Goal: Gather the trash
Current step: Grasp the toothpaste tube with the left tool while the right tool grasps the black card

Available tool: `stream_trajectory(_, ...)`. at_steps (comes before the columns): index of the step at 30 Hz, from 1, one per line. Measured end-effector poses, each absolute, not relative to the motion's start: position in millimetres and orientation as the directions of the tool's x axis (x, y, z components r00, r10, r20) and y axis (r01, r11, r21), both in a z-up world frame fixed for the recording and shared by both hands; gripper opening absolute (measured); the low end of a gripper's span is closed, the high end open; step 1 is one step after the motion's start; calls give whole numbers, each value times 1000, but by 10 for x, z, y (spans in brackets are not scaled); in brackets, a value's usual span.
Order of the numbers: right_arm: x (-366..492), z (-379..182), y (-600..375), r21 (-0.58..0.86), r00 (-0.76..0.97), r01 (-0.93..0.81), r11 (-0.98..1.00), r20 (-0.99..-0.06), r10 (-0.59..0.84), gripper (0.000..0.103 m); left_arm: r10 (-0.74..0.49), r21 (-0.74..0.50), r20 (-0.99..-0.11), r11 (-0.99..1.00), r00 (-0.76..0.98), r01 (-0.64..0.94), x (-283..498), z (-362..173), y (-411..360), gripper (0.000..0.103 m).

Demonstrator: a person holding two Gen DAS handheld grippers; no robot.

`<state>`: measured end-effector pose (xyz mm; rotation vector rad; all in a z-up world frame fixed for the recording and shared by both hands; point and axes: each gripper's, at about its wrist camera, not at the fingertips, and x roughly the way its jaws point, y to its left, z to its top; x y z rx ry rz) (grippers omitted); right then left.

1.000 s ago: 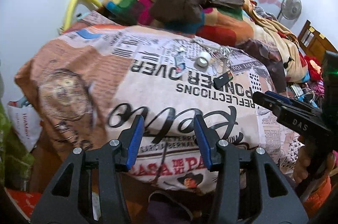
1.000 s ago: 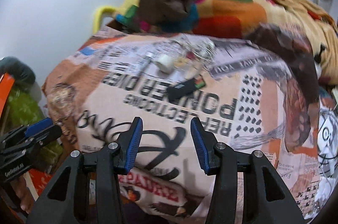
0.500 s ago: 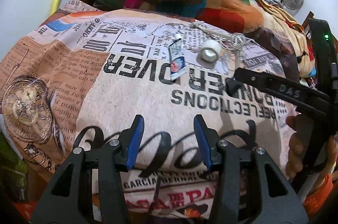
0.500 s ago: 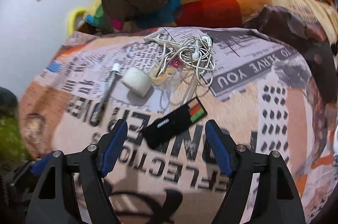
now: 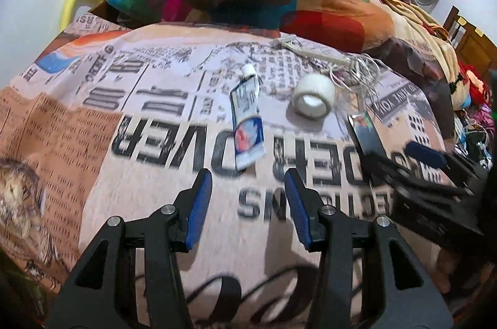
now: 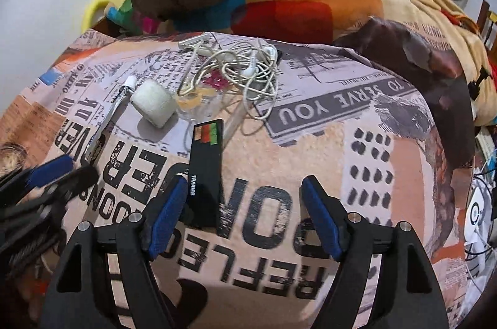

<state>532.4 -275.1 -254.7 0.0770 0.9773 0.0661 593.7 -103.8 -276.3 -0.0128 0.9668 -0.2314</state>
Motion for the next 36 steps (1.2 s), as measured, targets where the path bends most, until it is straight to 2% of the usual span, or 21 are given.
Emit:
stream_trajectory(8, 5321, -2499, -2947, 217, 562, -35, 975, -803, 199, 73, -176, -92, -796, 981, 579, 172, 6175, -2829, -1096, 48)
stream_trajectory(12, 5328, -2474, -2712, 168, 580, -86, 982, -793, 187, 71, -143, -51, -786, 985, 601, 166, 6240, -2844, -1177, 44)
stream_trajectory(15, 5330, -2522, -2542, 120, 581, -110, 987, -798, 162, 61, -111, -20, -779, 988, 618, 153, 6283, -2857, -1217, 39)
stream_trajectory(18, 5325, -2571, -2445, 19, 607, -112, 994, -790, 83, 52, -96, -16, -774, 991, 625, 132, 6321, -2857, -1210, 27)
stream_trajectory(20, 5330, -2577, -2387, -1, 621, -122, 993, -780, 76, 41, -89, -20, -774, 993, 627, 117, 6355, -2857, -1186, 12)
stream_trajectory(21, 5328, -2567, -2381, -5, 626, -124, 992, -776, 75, 37, -89, -24, -775, 993, 626, 111, 6363, -2857, -1171, 10)
stream_trajectory(22, 5332, -2560, -2377, -5, 629, -125, 992, -774, 76, 27, -90, -27, -776, 994, 624, 109, 6366, -2857, -1160, 4)
stream_trajectory(23, 5323, -2553, -2382, -6, 632, -127, 992, -771, 76, 23, -94, -33, -779, 994, 620, 108, 6358, -2856, -1142, 2)
stream_trajectory(27, 5357, -2570, -2414, 38, 620, -123, 992, -777, 107, 22, -134, -86, -791, 990, 597, 109, 6270, -2843, -1113, 2)
stream_trajectory(33, 5317, -2545, -2524, 181, 572, -118, 976, -791, 216, 22, -155, -97, -798, 987, 583, 130, 6041, -2806, -1169, 2)
stream_trajectory(36, 5274, -2489, -2542, 207, 575, -107, 973, -785, 230, 22, -177, -115, -793, 983, 583, 142, 5896, -2719, -1146, 2)
